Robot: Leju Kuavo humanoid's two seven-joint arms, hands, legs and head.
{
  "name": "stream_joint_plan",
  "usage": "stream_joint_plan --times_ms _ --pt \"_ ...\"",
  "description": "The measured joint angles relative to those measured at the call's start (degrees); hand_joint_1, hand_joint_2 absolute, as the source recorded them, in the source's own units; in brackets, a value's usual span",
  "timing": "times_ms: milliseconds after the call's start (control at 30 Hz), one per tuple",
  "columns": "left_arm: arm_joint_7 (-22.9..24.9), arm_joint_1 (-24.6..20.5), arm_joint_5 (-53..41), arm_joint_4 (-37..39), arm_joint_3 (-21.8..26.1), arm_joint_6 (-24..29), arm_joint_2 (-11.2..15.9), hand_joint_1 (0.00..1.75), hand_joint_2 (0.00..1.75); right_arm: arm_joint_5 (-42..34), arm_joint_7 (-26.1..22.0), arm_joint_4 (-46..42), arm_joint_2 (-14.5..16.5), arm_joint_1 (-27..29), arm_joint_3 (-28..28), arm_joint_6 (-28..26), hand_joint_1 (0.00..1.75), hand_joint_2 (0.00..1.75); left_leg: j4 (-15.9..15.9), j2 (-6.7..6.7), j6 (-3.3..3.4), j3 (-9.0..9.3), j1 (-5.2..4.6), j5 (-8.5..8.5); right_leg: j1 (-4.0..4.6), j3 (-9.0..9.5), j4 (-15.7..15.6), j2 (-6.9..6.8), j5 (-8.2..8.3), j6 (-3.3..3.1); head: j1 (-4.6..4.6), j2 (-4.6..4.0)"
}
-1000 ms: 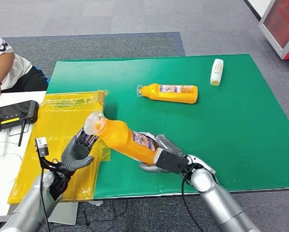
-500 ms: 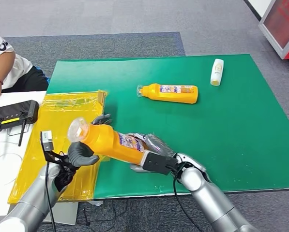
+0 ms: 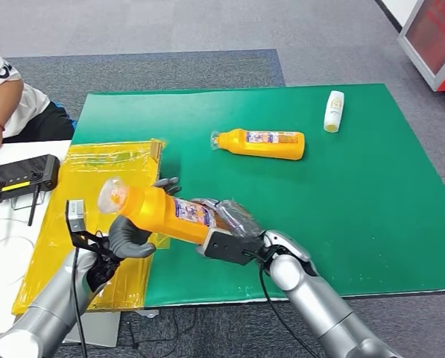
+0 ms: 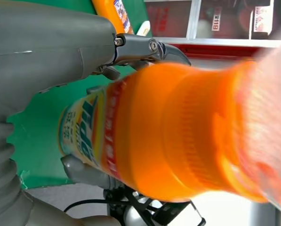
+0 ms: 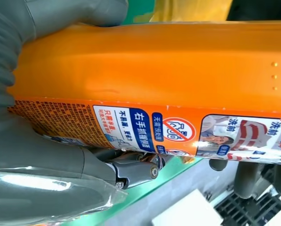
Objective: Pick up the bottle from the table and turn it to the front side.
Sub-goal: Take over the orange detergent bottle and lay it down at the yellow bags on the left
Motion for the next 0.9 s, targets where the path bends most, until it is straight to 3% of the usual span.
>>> stream_joint_plan --times_ms 333,900 --pt "1.0 0.1 0.7 -0.5 -0.5 2.0 0.4 0.0 1.75 6.4 1.7 -0.9 1.0 0.9 0.9 -5.0 1.75 1.75 0.0 0.0 0.0 0.0 0.0 0.0 0.0 -0.02 0.0 0.0 -0.01 -0.01 0.0 0.0" --pt "1.5 -0.1 1.3 -0.8 -0.7 3.1 0.0 0.0 1.75 4.6 1.7 -1.8 1.6 2.0 1.5 -2.4 1.75 1.75 0.0 0.0 0.0 0.0 0.0 0.0 0.0 -0.02 0.0 0.0 0.0 -0.01 0.0 0.0"
